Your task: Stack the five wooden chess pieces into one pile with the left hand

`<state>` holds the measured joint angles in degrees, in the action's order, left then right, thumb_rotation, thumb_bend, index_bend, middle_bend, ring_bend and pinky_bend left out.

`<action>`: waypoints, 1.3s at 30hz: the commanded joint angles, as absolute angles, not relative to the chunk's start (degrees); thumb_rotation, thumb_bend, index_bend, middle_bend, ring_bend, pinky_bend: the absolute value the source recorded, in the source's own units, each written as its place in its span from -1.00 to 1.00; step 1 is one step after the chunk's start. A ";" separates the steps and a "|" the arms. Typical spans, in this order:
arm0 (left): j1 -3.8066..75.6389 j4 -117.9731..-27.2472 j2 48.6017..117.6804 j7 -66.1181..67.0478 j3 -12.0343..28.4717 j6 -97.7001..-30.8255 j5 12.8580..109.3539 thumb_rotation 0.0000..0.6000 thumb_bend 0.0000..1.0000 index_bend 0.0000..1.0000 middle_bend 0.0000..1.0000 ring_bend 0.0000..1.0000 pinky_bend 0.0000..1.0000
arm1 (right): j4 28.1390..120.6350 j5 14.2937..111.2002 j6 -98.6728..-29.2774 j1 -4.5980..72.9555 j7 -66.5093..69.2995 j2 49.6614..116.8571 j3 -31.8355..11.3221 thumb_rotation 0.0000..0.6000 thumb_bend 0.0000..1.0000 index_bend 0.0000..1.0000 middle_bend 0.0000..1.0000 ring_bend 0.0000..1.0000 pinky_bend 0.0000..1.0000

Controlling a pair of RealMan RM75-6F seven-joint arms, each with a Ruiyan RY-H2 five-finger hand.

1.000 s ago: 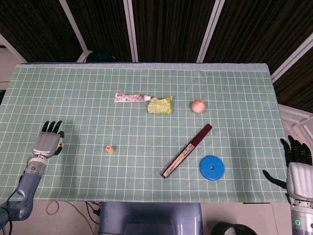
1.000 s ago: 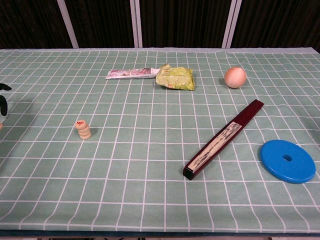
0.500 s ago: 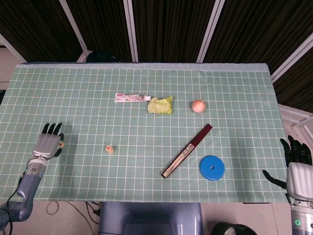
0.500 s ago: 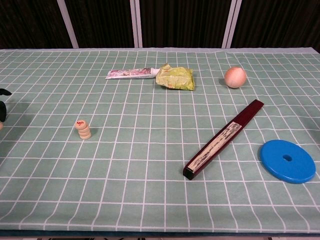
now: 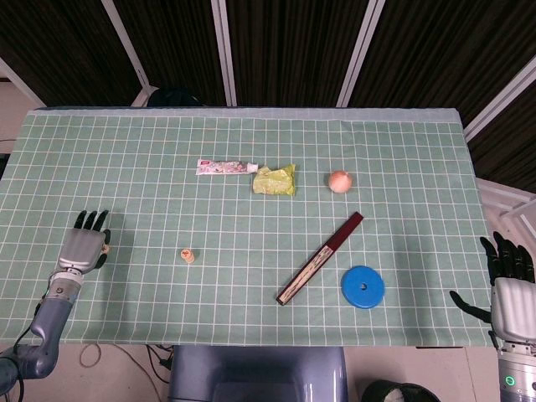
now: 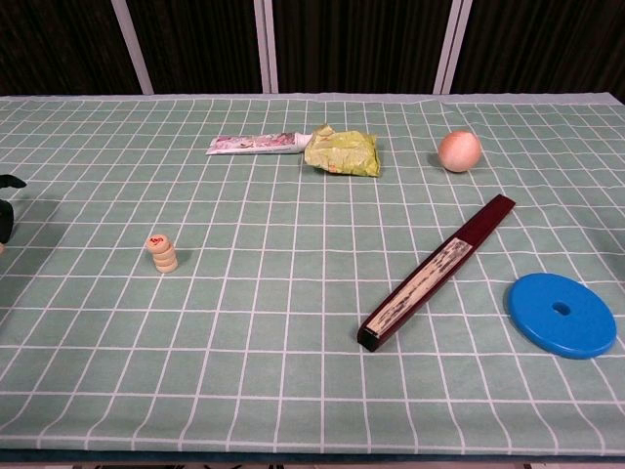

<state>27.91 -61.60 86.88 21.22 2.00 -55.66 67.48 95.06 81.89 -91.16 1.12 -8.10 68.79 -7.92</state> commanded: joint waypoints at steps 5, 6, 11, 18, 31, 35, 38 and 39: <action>27.69 -62.38 86.32 21.45 2.29 -55.69 67.45 1.00 -0.38 -0.02 -0.99 -1.00 -1.00 | 95.09 81.94 -91.22 1.12 -8.05 68.78 -7.94 1.00 -0.54 -0.84 -0.97 -1.00 -1.00; 27.67 -62.77 86.09 21.57 2.34 -55.81 67.53 1.00 -0.38 -0.02 -0.99 -1.00 -1.00 | 95.06 81.95 -91.24 1.11 -8.05 68.77 -7.95 1.00 -0.54 -0.84 -0.97 -1.00 -1.00; 27.80 -65.70 84.59 22.66 2.95 -56.89 67.83 1.00 -0.37 -0.02 -0.99 -1.00 -1.00 | 95.08 82.00 -91.30 1.11 -7.99 68.77 -7.97 1.00 -0.53 -0.84 -0.97 -1.00 -1.00; 28.88 -74.96 81.23 25.70 4.31 -58.74 68.55 1.00 -0.37 -0.02 -0.99 -1.00 -1.00 | 95.08 82.10 -91.34 1.10 -7.95 68.74 -7.94 1.00 -0.54 -0.84 -0.97 -1.00 -1.00; 33.75 -94.10 79.20 40.50 6.34 -60.57 67.63 1.00 -0.37 -0.02 -0.99 -1.00 -1.00 | 94.95 82.12 -91.35 1.10 -7.86 68.73 -7.95 1.00 -0.54 -0.84 -0.97 -1.00 -1.00; 35.09 -96.44 80.52 44.43 6.21 -60.49 66.31 1.00 -0.37 -0.02 -0.99 -1.00 -1.00 | 94.92 82.05 -91.35 1.08 -7.79 68.71 -7.99 1.00 -0.53 -0.84 -0.97 -1.00 -1.00; 36.13 -97.36 81.78 47.24 6.06 -60.51 65.22 1.00 -0.37 -0.02 -0.99 -1.00 -1.00 | 94.91 82.03 -91.32 1.09 -7.77 68.69 -8.00 1.00 -0.53 -0.84 -0.97 -1.00 -1.00; 36.42 -97.51 82.20 48.06 5.99 -60.56 64.78 1.00 -0.37 -0.02 -0.99 -1.00 -1.00 | 94.92 82.01 -91.32 1.09 -7.75 68.68 -8.01 1.00 -0.53 -0.84 -0.97 -1.00 -1.00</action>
<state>35.65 -96.86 81.32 46.76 6.10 -60.49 65.64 94.92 82.01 -91.32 1.09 -7.74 68.68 -8.01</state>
